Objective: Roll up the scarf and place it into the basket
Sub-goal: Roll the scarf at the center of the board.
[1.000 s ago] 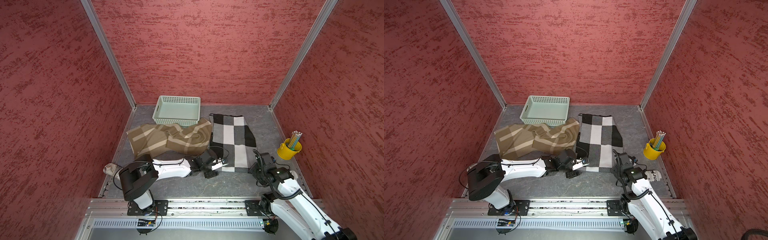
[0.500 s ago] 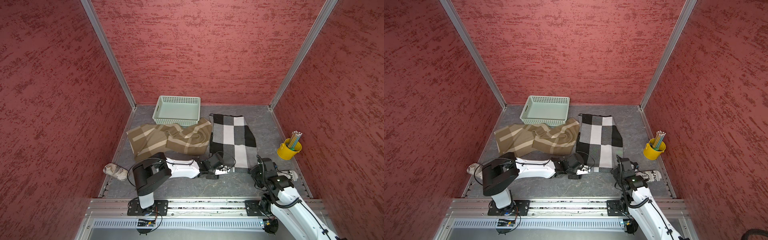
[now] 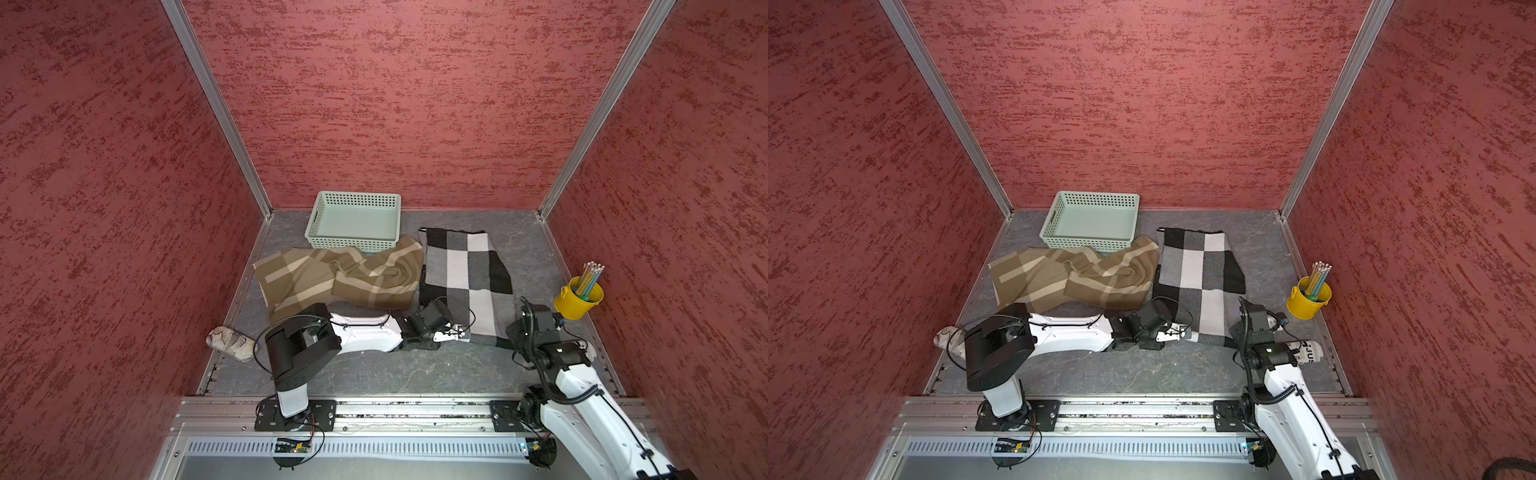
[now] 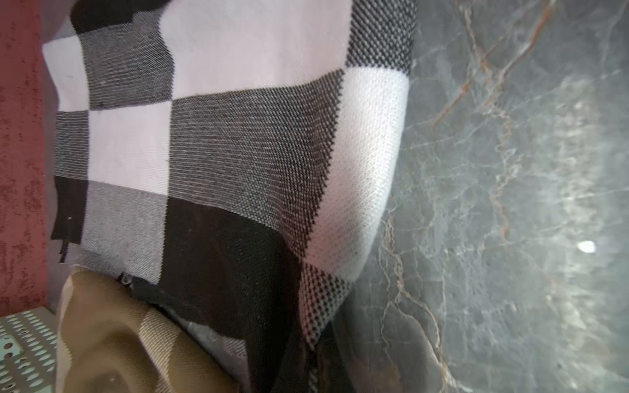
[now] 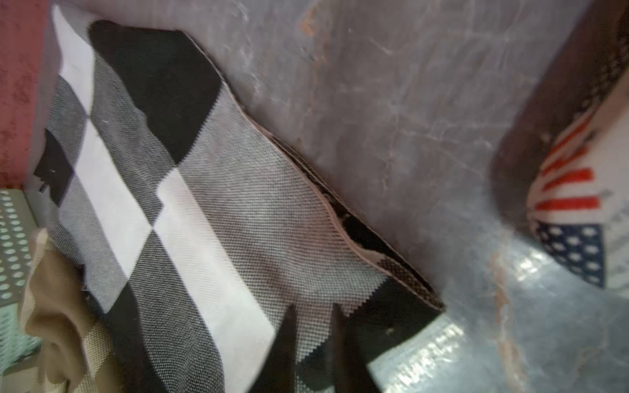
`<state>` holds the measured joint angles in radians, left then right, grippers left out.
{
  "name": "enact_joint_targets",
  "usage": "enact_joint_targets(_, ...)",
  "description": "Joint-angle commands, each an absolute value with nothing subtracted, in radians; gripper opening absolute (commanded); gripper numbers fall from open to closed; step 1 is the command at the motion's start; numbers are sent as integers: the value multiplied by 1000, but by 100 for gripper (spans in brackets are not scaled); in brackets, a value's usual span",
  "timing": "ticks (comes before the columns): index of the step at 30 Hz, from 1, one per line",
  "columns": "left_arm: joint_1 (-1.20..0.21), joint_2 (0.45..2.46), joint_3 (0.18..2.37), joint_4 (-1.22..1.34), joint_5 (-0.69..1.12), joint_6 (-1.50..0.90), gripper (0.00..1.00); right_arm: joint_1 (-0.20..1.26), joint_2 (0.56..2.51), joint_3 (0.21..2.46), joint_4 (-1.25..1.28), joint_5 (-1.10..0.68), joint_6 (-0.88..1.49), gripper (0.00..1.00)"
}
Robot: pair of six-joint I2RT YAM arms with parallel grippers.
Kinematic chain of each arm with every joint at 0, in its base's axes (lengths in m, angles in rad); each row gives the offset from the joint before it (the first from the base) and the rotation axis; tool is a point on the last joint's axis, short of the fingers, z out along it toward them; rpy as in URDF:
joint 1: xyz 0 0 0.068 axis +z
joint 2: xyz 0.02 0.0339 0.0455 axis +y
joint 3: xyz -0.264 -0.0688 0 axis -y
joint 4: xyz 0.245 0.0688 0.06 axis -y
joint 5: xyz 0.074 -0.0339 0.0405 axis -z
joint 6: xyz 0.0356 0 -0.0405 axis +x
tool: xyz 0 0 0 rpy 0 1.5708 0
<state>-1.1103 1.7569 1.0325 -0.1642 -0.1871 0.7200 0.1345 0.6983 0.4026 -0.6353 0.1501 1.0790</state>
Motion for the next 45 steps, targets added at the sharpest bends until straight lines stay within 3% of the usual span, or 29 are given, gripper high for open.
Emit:
enact_joint_targets(1,-1115,1718,1056,-187,-184,697,0,129,702,440,-724,150,1062,40)
enact_joint_targets(6,-1137,1739,1065,-201,-221,699,0,130,681,397,-756,20,1104,52)
enact_joint_targets(11,-1149,1747,1058,-195,-232,683,0,129,688,342,-718,2,1146,63)
enact_joint_targets(17,-1147,1729,1052,-201,-233,676,0,124,795,263,-500,-15,1224,67)
enact_joint_targets(19,-1146,1727,1052,-204,-234,675,0,118,840,259,-463,11,1231,62)
enact_joint_targets(22,-1146,1726,1055,-206,-249,672,0,100,856,273,-464,47,1215,29)
enact_joint_targets(24,-1145,1718,1059,-213,-255,668,0,91,821,300,-492,70,1197,18)
enact_joint_targets(26,-1142,1701,1063,-224,-256,668,0,86,784,354,-560,120,1157,13)
enact_joint_targets(31,-1143,1654,1107,-323,-246,645,0,80,778,517,-759,243,1018,9)
enact_joint_targets(35,-1161,1628,1221,-545,-196,551,0,80,852,642,-854,259,875,8)
enact_joint_targets(39,-1118,1671,1335,-767,-47,430,0,78,981,733,-895,258,772,11)
enact_joint_targets(45,-1021,1821,1424,-729,28,363,0,77,1134,768,-820,308,737,17)
